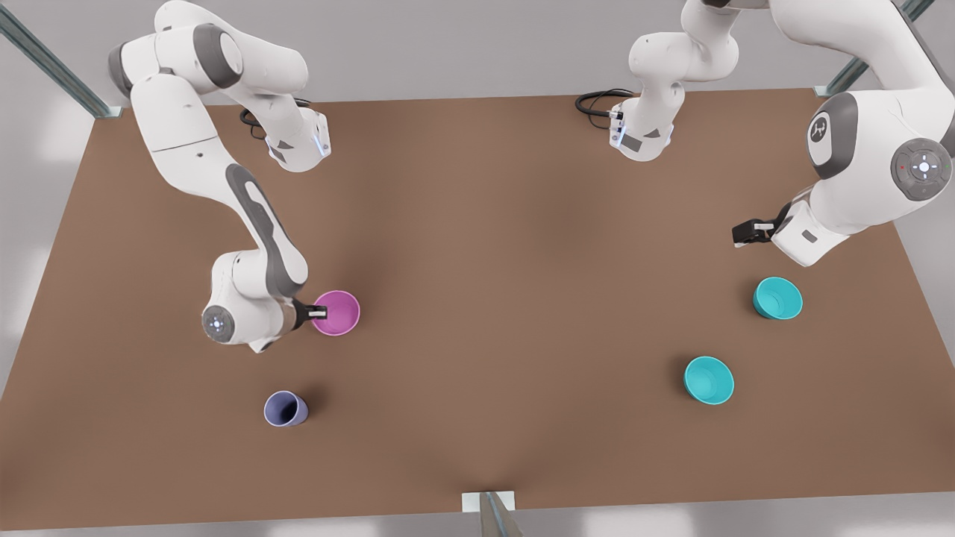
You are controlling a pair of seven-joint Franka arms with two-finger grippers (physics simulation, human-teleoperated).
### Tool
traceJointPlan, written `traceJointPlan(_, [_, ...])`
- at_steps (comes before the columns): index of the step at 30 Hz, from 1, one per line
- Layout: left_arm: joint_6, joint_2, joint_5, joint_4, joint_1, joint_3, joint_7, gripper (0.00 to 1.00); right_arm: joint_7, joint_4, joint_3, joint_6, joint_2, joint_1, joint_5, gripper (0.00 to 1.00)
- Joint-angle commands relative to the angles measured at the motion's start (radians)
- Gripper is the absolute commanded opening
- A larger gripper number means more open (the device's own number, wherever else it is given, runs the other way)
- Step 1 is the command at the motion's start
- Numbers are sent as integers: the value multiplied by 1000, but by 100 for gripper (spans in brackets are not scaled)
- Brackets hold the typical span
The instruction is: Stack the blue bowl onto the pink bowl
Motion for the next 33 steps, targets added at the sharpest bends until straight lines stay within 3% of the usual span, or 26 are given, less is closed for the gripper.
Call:
traceJointPlan(1, [-2, -1, 1, 0, 0, 0, 0, 100, 94, 26, 38, -22, 3, 1, 46, 21])
traceJointPlan(3, [-2, -1, 1, 0, 0, 0, 0, 100, 229, 91, 95, 7, 40, 61, 114, 21])
traceJointPlan(11, [-1, 0, 1, 0, 0, 0, -2, 100, 764, 500, 94, 295, 359, 443, 177, 21])
traceJointPlan(21, [-1, 1, 1, 0, 0, 0, -2, 100, 844, 561, 28, 386, 475, 586, 170, 21])
traceJointPlan(22, [7, 14, 1, 0, 2, 2, -11, 100, 843, 563, 28, 386, 475, 586, 170, 52])
traceJointPlan(23, [42, 40, -1, 2, 3, 11, -10, 100, 843, 565, 28, 386, 474, 586, 170, 100])
traceJointPlan(27, [90, 269, -28, 188, 100, 40, 78, 100, 836, 578, 28, 366, 455, 577, 175, 100])
traceJointPlan(29, [286, 388, -62, 191, 112, 41, 128, 100, 836, 604, 28, 296, 435, 549, 178, 100])
traceJointPlan(32, [418, 603, -124, 319, 147, 40, 188, 100, 823, 635, 32, -98, 320, 382, 169, 100])
traceJointPlan(33, [478, 649, -125, 321, 157, 32, 277, 100, 772, 686, 34, -325, 285, 301, 169, 100])
